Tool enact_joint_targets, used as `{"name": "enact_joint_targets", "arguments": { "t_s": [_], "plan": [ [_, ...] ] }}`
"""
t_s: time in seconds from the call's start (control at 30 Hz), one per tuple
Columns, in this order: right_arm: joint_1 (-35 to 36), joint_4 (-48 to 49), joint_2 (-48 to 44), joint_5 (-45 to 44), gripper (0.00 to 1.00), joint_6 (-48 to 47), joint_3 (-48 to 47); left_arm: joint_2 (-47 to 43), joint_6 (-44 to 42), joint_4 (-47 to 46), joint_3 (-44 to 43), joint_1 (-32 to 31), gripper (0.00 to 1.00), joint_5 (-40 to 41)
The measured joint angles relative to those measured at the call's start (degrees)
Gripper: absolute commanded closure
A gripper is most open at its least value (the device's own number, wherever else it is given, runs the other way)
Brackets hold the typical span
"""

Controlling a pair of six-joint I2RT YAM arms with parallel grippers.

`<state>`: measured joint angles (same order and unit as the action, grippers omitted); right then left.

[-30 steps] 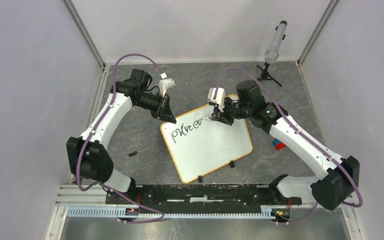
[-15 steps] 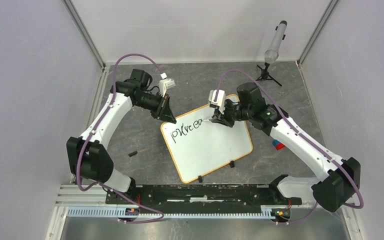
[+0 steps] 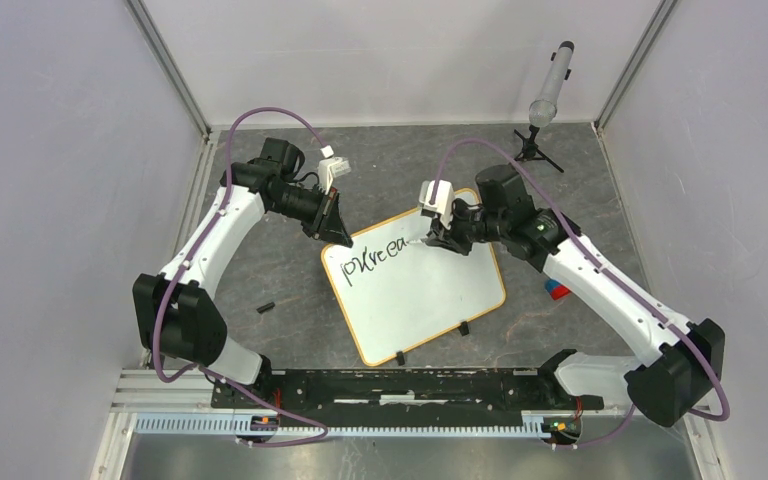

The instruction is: Write a sentence on the whiteboard

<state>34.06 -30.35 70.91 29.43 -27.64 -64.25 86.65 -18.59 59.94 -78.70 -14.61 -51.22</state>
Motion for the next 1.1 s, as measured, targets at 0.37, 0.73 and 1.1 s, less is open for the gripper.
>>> {"name": "enact_joint_targets", "arguments": {
  "t_s": [0.37,0.73,1.1],
  "plan": [
    [-0.07,-0.2,0.31,-0.07,1.0,-0.31,-1.64,0.0,0.0,0.0,0.0,0.0,0.98,-0.07],
    [-0.13,0.37,1.36,-0.24,1.0,-0.33,-1.64,0.0,-0.02,0.02,0.0,0.0,0.98,-0.07],
    [-0.92,0.79,1.29,-0.42,1.0,-0.33,-1.53,0.0,0.0,0.0,0.0,0.0,0.98,-0.02]
  ]
}}
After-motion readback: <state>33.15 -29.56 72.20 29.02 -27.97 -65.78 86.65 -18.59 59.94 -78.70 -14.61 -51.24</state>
